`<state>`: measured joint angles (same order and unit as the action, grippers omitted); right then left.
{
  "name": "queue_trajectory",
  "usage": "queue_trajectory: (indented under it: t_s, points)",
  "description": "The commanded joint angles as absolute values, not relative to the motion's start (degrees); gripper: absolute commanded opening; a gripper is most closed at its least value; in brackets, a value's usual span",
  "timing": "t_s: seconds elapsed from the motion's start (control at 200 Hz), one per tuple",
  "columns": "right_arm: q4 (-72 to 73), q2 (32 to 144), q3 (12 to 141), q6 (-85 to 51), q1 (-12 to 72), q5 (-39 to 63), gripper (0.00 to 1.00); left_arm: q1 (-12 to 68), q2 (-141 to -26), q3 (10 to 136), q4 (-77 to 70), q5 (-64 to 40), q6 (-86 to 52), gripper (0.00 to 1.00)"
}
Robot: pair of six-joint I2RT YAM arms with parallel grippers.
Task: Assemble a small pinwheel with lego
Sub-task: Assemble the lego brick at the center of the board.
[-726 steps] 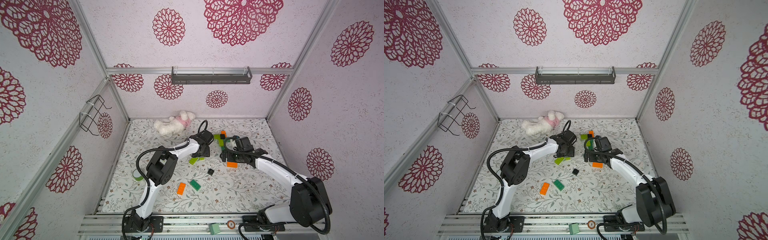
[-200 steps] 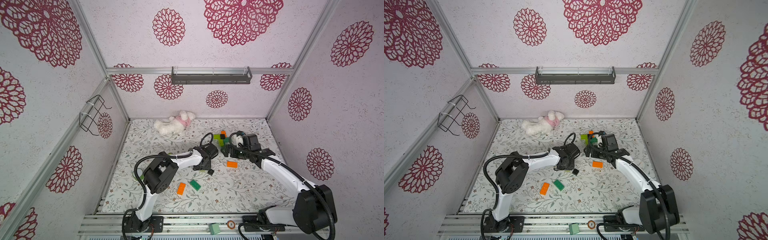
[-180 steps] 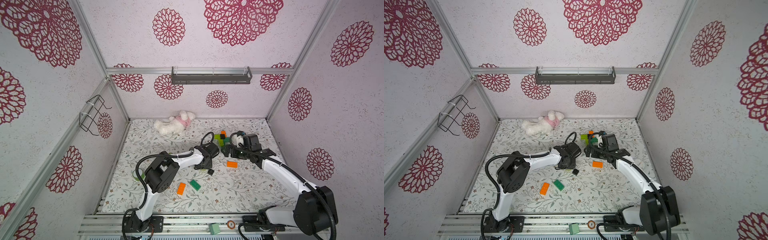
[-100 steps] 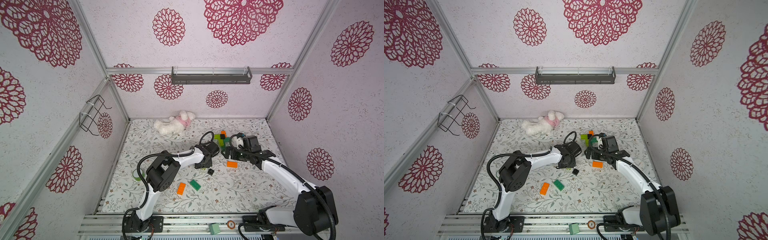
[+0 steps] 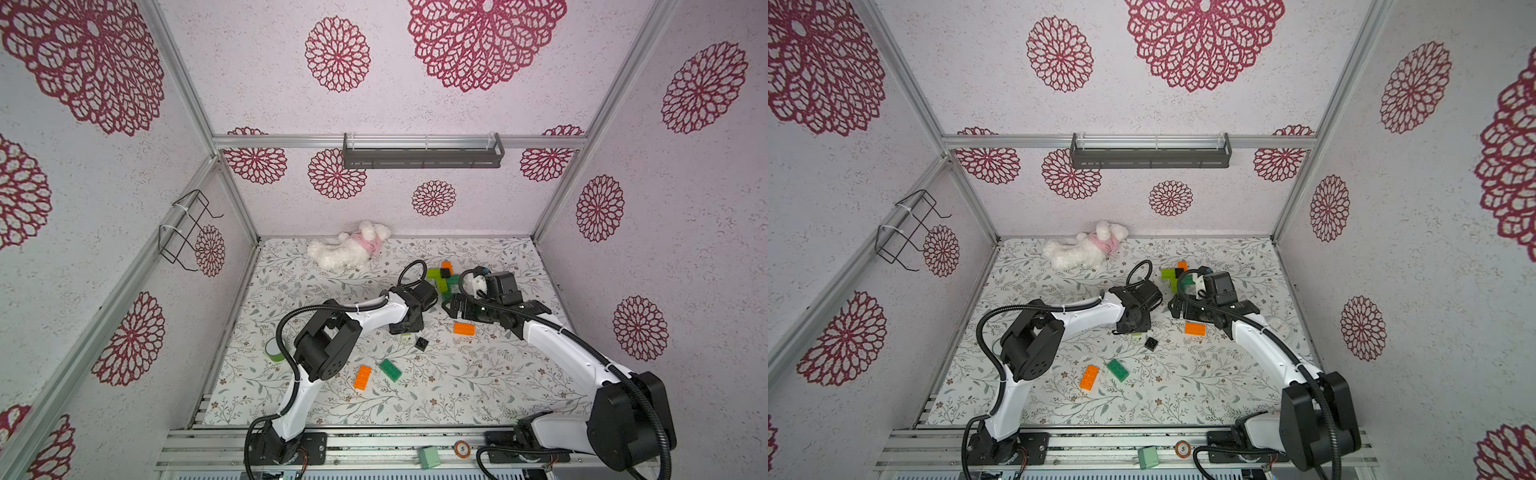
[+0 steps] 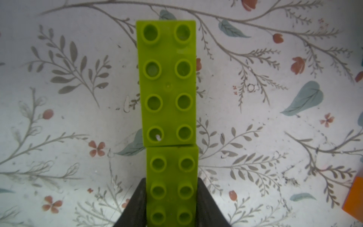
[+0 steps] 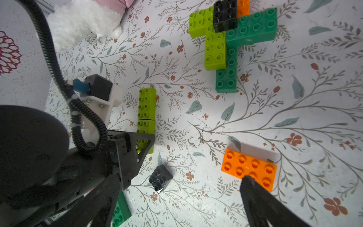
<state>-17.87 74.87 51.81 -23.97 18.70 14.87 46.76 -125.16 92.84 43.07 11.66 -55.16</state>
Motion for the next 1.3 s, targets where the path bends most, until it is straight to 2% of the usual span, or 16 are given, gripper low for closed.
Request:
queue_trajectory:
  t_s: [0.0,0.27,0.46,0.515,0.671,0.701,0.921,1.041,1.176,1.296]
  points:
    - [-17.38,74.26,51.82,-23.17,18.33,15.29,0.99,46.41,-126.98,93.61,44.92,13.34,-56.38,0.37]
    - [-17.7,74.27,52.1,-23.12,18.29,15.06,0.99,46.24,-126.82,93.61,44.51,13.01,-56.1,0.5]
    - [-20.33,75.06,53.42,-21.54,17.87,11.99,0.99,46.04,-124.72,90.77,38.54,10.62,-54.29,0.66]
    - [-20.39,74.98,53.44,-21.62,17.68,12.17,0.99,46.05,-123.45,89.89,37.26,11.18,-53.58,0.72]
    - [-20.81,75.29,54.05,-21.95,17.27,11.28,0.99,45.86,-116.88,84.16,30.17,11.61,-49.99,1.0]
    - [-20.91,75.68,54.22,-21.97,17.08,11.13,0.99,45.76,-115.69,82.91,28.48,11.6,-48.7,0.97]
    - [-19.73,76.4,54.06,-22.71,14.81,9.72,0.99,44.43,-105.38,75.54,18.69,7.58,-43.37,0.97]
    - [-19.16,78.66,54.41,-23.31,13.56,10.85,0.99,42.48,-95.27,67.97,13.08,4.99,-42.57,0.97]
    - [-16.84,81.7,53.96,-23.73,13.35,10.54,0.99,37.0,-80.86,60.22,10.73,2.06,-40.66,0.97]
    - [-13.87,85.82,53.72,-24.07,13.27,10.72,0.99,28.3,-72.34,58.6,13.74,-8.65,-40.82,0.97]
